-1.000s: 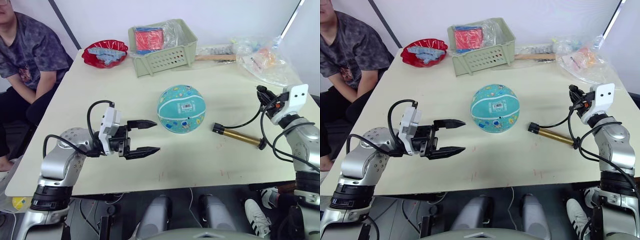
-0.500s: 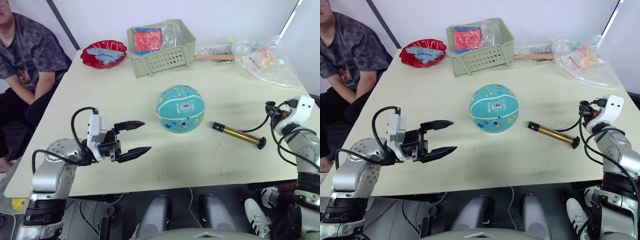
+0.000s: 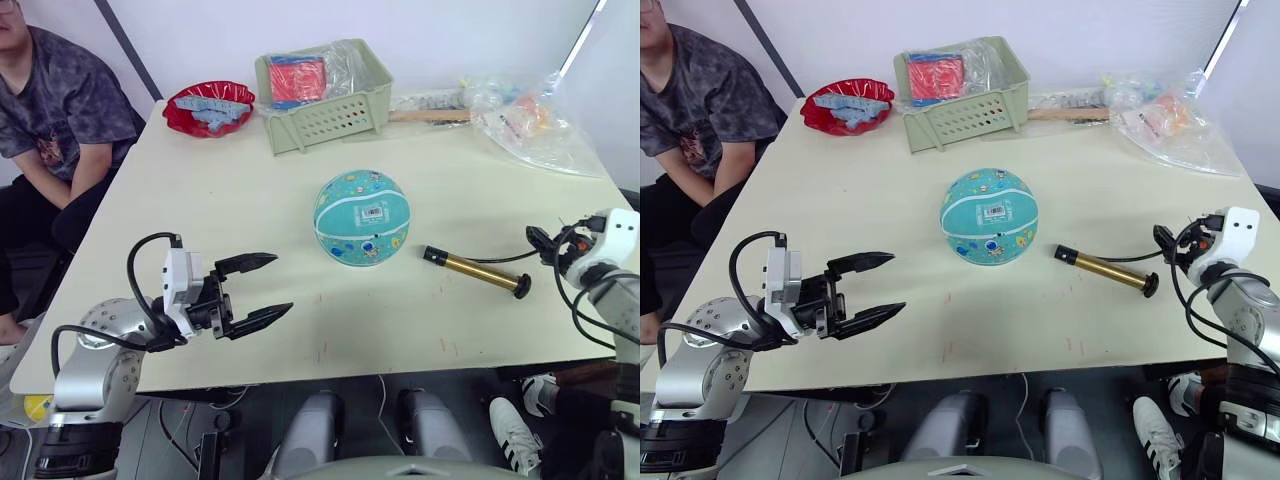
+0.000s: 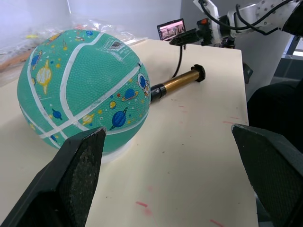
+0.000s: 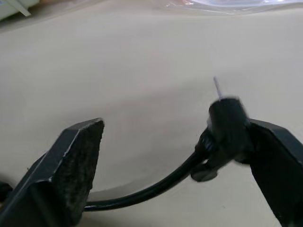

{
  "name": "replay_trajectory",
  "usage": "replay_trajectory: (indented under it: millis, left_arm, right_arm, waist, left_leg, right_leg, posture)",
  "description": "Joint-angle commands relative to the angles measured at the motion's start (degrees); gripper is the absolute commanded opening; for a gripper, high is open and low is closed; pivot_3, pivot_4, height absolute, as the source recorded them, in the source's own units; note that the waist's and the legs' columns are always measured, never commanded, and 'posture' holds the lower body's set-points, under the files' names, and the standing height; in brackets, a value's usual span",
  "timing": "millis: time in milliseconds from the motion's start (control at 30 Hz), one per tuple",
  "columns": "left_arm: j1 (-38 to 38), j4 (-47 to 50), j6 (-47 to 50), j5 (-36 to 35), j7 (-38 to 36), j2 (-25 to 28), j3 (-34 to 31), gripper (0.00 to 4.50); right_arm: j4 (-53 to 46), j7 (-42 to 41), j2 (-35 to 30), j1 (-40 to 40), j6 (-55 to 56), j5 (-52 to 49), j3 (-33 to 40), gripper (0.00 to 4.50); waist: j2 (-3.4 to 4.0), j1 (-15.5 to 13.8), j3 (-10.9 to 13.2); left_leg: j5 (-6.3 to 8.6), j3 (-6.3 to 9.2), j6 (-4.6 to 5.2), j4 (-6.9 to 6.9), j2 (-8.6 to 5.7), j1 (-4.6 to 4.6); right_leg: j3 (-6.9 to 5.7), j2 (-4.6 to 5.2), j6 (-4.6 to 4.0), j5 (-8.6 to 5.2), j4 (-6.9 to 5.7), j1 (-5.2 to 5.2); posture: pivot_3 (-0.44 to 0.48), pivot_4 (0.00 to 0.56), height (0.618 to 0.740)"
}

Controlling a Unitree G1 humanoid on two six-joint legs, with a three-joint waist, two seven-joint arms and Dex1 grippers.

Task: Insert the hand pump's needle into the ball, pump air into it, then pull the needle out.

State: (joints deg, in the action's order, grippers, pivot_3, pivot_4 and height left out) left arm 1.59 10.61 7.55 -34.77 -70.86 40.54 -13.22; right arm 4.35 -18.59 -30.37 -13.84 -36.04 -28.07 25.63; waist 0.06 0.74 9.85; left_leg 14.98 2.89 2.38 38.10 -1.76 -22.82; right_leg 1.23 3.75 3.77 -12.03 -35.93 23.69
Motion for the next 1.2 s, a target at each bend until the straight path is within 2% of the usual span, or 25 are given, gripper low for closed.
replay_trajectory:
  millis: [33, 200, 400, 533, 700, 967, 1200]
  left_arm:
    - [0.30, -0.38, -1.58, 0.24, -0.01, 0.08, -1.38, 4.50]
    - [0.17, -2.55, -2.41, 0.65, -0.45, -0.11, -1.45, 4.50]
    - [0.27, -5.45, -4.03, 1.79, -1.36, 0.24, -1.16, 4.50]
    - [0.47, -6.80, -4.97, 2.85, -0.94, 0.07, -1.16, 4.50]
    - [1.73, -9.15, -4.71, 4.81, 2.99, -0.37, -2.37, 4.50]
    - [4.92, -13.09, -3.79, 6.59, 8.60, -0.23, -4.71, 4.50]
    - [5.59, -17.98, -6.53, 11.25, 12.46, 0.16, -5.06, 4.50]
  right_arm:
    - [-4.07, -1.69, -2.41, 2.89, -2.22, -2.62, 3.80, 4.35]
    - [-6.00, -8.38, -6.49, 11.46, -5.14, -5.72, 6.62, 4.35]
    - [-8.33, -21.13, -9.38, 19.32, -0.05, -7.76, 7.54, 4.35]
    - [-7.94, -26.31, -9.72, 22.94, 8.98, -4.37, 7.06, 4.35]
    - [-5.87, -33.71, -7.00, 26.51, 23.74, -2.28, 7.22, 4.35]
    - [10.16, -47.06, -8.97, 25.49, 42.14, 0.19, 6.96, 4.35]
    - [18.86, -52.70, -10.75, 22.04, 47.15, -1.24, 7.36, 4.35]
  waist:
    - [0.00, -0.01, 0.00]
    - [0.00, -0.15, 0.00]
    - [0.02, 0.24, -0.01]
    - [0.00, 0.07, -0.02]
    - [0.00, 0.00, -0.02]
    - [-0.02, -0.03, -0.02]
    - [-0.03, -0.06, -0.03]
  left_leg:
    - [0.00, 0.00, 0.00, 0.00, 0.00, 0.00]
    - [0.01, -0.01, 0.01, 0.01, 0.00, 0.00]
    - [0.01, -0.14, 0.02, 0.06, 0.12, 0.10]
    - [0.01, -0.14, 0.02, 0.17, 0.16, 0.12]
    - [0.01, -0.13, 0.02, 0.19, 0.18, 0.11]
    - [0.01, -0.16, 0.01, 0.20, 0.19, 0.16]
    - [0.01, -0.20, 0.01, 0.21, 0.27, 0.23]
  right_leg:
    - [0.01, 0.00, 0.00, 0.00, 0.00, 0.00]
    - [0.00, 0.00, 0.00, 0.00, 0.01, -0.02]
    - [0.13, -0.13, -0.10, -0.07, -0.02, -0.04]
    - [0.12, -0.16, -0.11, -0.09, -0.03, -0.09]
    - [0.12, -0.17, -0.05, -0.06, -0.03, -0.09]
    - [0.15, -0.15, -0.15, -0.09, -0.03, -0.09]
    - [0.19, -0.18, -0.28, -0.04, -0.06, -0.13]
  posture:
    - [0.000, 0.150, 0.738]
    - [0.000, 0.150, 0.738]
    - [0.000, 0.150, 0.738]
    - [0.000, 0.150, 0.738]
    - [0.000, 0.150, 0.738]
    - [0.000, 0.150, 0.738]
    - [0.000, 0.150, 0.738]
